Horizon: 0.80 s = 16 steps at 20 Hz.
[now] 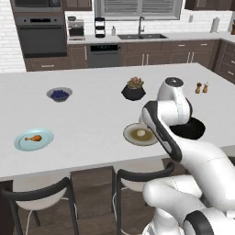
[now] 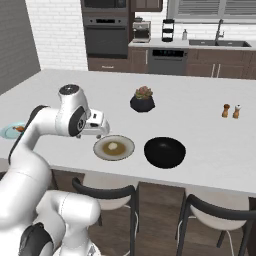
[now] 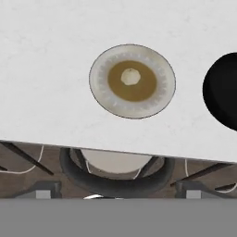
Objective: Pick the chicken drumstick and garlic from their plates and place them in the bowl. Then put the bowl in the fridge.
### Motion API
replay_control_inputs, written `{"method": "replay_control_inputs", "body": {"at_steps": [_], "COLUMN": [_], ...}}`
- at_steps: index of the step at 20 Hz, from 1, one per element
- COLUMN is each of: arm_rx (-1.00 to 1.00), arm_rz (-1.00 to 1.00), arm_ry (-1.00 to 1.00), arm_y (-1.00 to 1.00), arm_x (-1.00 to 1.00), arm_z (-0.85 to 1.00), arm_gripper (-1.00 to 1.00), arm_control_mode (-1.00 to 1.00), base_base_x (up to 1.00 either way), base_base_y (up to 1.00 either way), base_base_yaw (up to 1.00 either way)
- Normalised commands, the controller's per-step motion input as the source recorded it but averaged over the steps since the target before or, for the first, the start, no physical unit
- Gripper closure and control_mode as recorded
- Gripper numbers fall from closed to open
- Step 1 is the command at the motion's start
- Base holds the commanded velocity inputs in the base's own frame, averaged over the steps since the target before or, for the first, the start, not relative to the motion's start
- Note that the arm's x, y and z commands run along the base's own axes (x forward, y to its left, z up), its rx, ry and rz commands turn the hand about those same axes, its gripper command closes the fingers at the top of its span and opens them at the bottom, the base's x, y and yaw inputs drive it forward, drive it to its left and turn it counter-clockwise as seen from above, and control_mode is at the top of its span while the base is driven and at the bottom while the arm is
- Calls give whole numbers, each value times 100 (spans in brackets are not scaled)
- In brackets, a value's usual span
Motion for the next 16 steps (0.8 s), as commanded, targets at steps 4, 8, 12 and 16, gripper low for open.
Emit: {"method": "replay_control_inputs", "body": {"at_steps": [4, 8, 12, 16], "arm_rx": [0, 1, 4, 0], "arm_rz": [0, 0, 0, 0], "arm_ry": [8, 20, 37, 32], "arm_y": [-8, -16, -10, -1], "arm_x": [100, 100, 100, 100], "arm_z": [-58, -30, -10, -28], "arm_gripper": [-100, -100, -100, -100], "arm_control_mode": [-100, -100, -100, -100], "base_base_x": [0, 0, 0, 0], "base_base_y": [0, 0, 0, 0], "base_base_yaw": [0, 0, 0, 0]}}
